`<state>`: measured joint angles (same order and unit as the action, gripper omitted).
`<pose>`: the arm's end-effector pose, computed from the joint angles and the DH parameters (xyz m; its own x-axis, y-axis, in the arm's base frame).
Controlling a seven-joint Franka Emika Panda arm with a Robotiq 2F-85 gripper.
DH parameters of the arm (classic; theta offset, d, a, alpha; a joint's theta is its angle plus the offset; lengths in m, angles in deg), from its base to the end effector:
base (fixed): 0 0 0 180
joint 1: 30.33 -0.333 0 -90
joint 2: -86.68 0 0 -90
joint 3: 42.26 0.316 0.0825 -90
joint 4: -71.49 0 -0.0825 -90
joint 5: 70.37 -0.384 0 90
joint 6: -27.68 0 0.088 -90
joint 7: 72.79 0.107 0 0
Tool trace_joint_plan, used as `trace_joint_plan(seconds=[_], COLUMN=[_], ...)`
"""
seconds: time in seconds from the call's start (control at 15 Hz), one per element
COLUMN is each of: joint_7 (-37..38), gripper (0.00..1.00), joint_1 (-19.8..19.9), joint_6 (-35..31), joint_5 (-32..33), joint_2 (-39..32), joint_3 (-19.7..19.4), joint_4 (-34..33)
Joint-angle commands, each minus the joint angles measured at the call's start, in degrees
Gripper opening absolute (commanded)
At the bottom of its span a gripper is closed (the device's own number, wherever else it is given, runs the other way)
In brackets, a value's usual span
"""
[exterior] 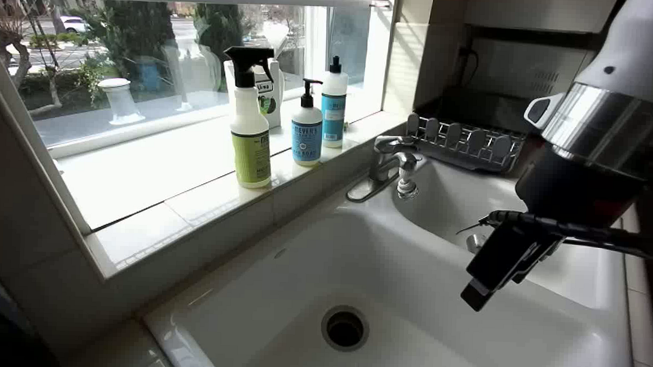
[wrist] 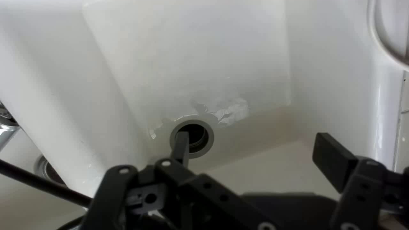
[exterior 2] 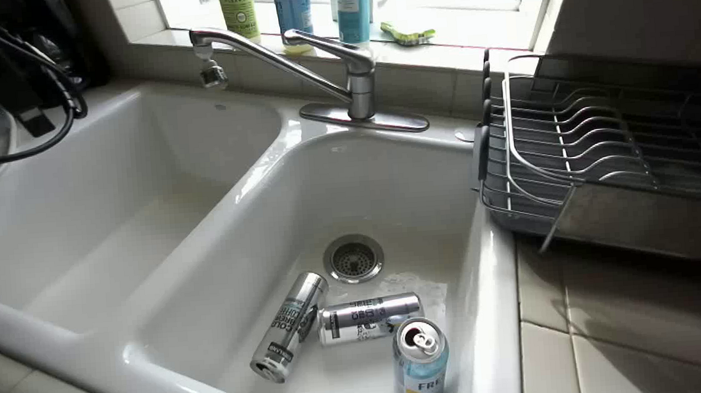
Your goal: Put the bottle on the top shelf
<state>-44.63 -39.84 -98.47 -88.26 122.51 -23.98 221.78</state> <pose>0.3294 0.1870 0.4549 0.9697 -0.2149 0.1162 -0.1934 -0.9659 -0.1722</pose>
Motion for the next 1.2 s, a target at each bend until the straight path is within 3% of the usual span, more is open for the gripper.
trace_joint_plan(seconds=[0.0, 0.4, 0.73, 1.13], joint_7=[0.2, -0.4, -5.5, -9.1], gripper=[1.00, 1.00, 1.00, 1.00], joint_1=[-0.4, -0.2, 0.0, 4.5], joint_6=[0.1, -0.2, 2.9, 12.0], joint_5=[0.3, 1.1, 5.7, 14.0], joint_2=[-0.1, -0.7, -3.2, -9.2], joint_3=[-0.4, -0.1, -1.0, -4.6], joint_4=[-0.1, -0.9, -8.9, -24.1])
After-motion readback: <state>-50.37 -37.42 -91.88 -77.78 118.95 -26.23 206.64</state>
